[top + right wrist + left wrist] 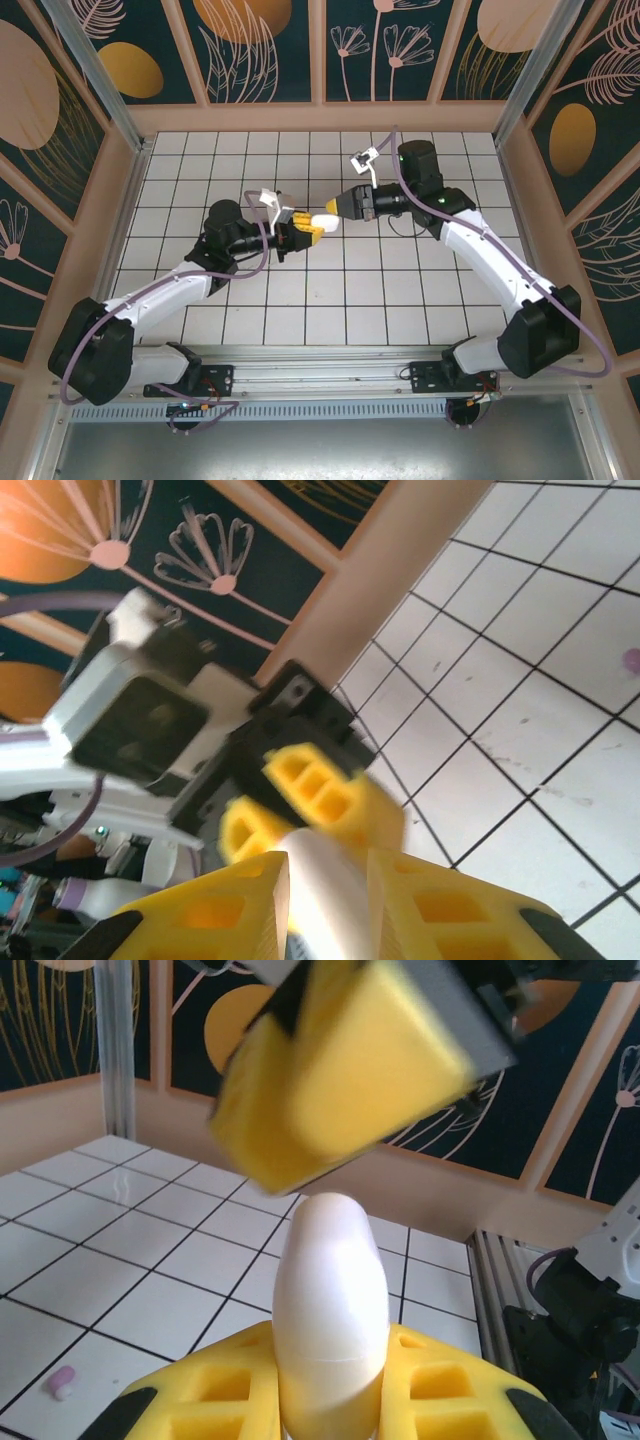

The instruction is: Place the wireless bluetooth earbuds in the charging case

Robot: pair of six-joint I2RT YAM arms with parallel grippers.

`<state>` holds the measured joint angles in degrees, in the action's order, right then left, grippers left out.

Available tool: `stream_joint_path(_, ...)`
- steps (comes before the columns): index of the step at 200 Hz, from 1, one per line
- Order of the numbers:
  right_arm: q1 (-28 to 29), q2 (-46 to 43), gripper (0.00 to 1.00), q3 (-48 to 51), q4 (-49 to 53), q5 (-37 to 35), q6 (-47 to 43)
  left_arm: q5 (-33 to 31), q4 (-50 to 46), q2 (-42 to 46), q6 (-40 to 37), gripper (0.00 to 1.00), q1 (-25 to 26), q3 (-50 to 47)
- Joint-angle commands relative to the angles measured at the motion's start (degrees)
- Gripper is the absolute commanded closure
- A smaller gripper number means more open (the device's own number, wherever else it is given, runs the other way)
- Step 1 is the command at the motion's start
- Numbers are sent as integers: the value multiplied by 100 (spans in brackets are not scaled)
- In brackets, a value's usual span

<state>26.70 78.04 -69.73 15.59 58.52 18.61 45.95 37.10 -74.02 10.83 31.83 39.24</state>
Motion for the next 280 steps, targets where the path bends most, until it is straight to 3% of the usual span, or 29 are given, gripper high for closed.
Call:
stream_joint_path(1,43,-534,73,82,-171,414,-191,-133,246,-113,301,100,0,123)
stream_joint_path(27,27,-957,73,175,-137,165,-357,-183,368,-109,520,100,6,53)
stream_joint_path(72,-44,-1270,63,326,163,-1296,-410,-540,-54,158,588,100,-170,57)
stream_joint_path(94,-54,-1205,60,422,380,-2152,-309,-546,-286,329,836,100,-578,19)
stream_joint_path(142,-51,-908,60,740,468,-3116,135,-774,-1009,500,1229,100,-1688,40)
stream_joint_path(161,-57,-742,60,777,524,-3228,283,-698,-1319,161,1457,100,-2240,270)
stream_joint_path(194,-52,-582,59,984,368,-3339,468,-1176,-1531,-728,1809,100,-2922,790)
stream_joint_path(251,-58,-134,59,1050,139,-3419,484,-1656,-1614,-2611,2066,100,-3327,1994)
stream_joint_path(280,-59,162,59,1196,-80,-3427,658,-1696,-1729,-3161,2140,100,-3489,2369)
